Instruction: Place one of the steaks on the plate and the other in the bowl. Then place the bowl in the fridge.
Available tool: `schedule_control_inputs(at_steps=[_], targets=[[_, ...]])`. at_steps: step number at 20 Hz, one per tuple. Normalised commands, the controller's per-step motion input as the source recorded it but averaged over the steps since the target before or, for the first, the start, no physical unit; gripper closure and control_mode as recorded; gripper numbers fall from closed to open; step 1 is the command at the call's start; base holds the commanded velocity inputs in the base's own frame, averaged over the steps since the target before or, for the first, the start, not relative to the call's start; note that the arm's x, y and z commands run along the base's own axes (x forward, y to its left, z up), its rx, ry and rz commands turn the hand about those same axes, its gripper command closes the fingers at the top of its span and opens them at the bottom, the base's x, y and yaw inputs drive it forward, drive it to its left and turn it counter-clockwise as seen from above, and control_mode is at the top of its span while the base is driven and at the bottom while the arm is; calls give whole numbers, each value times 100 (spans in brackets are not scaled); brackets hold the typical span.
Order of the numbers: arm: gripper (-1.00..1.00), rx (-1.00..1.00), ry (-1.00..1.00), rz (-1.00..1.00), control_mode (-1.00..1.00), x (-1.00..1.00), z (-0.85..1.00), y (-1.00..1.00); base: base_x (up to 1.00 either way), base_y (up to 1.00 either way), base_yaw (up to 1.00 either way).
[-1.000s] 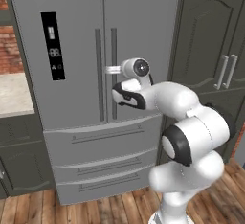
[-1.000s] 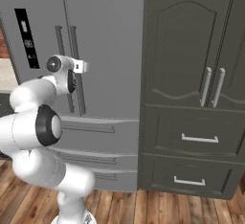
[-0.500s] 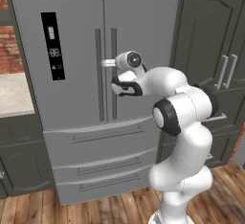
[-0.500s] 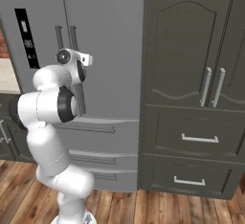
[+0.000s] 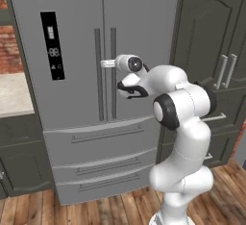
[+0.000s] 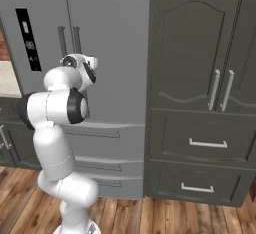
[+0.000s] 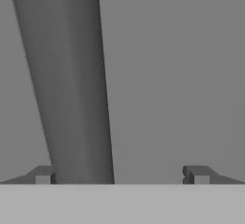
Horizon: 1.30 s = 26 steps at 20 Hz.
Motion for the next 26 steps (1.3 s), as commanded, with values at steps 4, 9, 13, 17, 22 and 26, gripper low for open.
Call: schedule_control_inputs(at_steps=[4,9,13,17,22,26], targets=[[100,-4,0,-22,-100,78,-10,64,0,0,0],[100,-1,17,-24,-100,58,0,23,0,0,0],[100,0,28,-15,-100,16,0,-6,0,0,0],[100,15,24,-6,-100,-24,0,-82,0,0,0],[100,29,4,3,-100,-78,0,-100,0,0,0],[100,29,-5,13,-100,-97,1,-100,0,0,0]])
